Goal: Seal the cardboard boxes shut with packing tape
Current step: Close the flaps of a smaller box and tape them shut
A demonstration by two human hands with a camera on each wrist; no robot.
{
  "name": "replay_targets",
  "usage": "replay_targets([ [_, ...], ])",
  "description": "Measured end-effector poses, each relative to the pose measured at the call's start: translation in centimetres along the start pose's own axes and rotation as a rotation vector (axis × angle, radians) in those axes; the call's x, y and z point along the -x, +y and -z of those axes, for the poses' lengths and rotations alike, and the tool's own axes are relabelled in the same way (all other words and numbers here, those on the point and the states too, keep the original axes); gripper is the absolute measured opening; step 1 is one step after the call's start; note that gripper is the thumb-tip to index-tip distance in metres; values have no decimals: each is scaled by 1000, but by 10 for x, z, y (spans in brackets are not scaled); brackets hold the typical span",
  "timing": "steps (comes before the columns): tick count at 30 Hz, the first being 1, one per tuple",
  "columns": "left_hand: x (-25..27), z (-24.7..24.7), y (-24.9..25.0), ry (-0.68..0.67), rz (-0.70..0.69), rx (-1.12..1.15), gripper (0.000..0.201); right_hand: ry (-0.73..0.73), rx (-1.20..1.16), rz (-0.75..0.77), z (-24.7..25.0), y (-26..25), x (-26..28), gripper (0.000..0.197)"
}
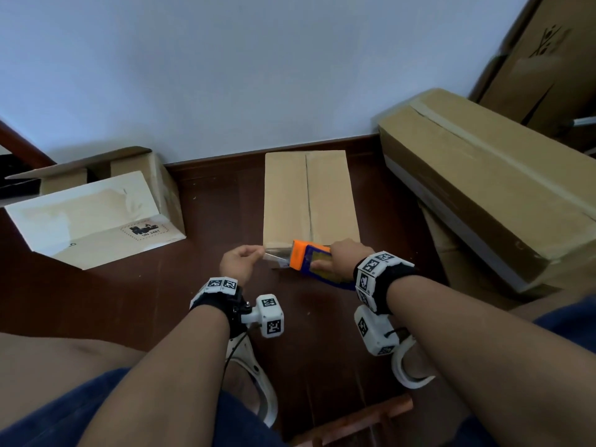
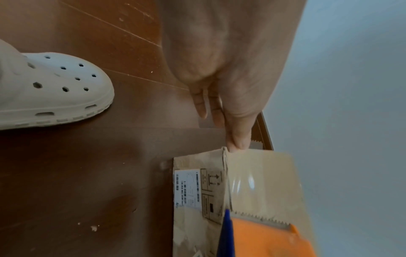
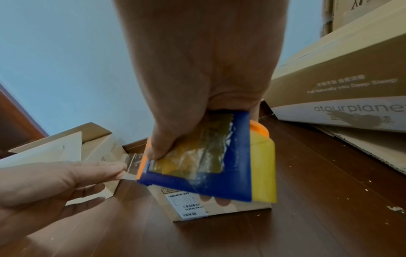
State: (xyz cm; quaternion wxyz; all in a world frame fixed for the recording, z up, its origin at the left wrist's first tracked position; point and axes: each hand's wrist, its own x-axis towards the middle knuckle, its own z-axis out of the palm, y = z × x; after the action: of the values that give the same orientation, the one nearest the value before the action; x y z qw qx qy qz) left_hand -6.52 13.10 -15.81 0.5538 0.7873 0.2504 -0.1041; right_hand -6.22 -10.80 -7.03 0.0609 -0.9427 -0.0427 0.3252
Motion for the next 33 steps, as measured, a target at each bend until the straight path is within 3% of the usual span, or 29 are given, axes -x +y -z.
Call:
replay_targets([
  [7, -6, 1, -4, -47, 6, 11, 2, -25, 8, 22, 0, 6, -1, 63],
  [22, -5, -9, 3, 15, -16, -87, 19, -34, -40, 47, -3, 0, -4, 66],
  [33, -12, -5, 3, 88, -47, -243, 9, -22, -43, 57, 2, -1, -2, 66],
])
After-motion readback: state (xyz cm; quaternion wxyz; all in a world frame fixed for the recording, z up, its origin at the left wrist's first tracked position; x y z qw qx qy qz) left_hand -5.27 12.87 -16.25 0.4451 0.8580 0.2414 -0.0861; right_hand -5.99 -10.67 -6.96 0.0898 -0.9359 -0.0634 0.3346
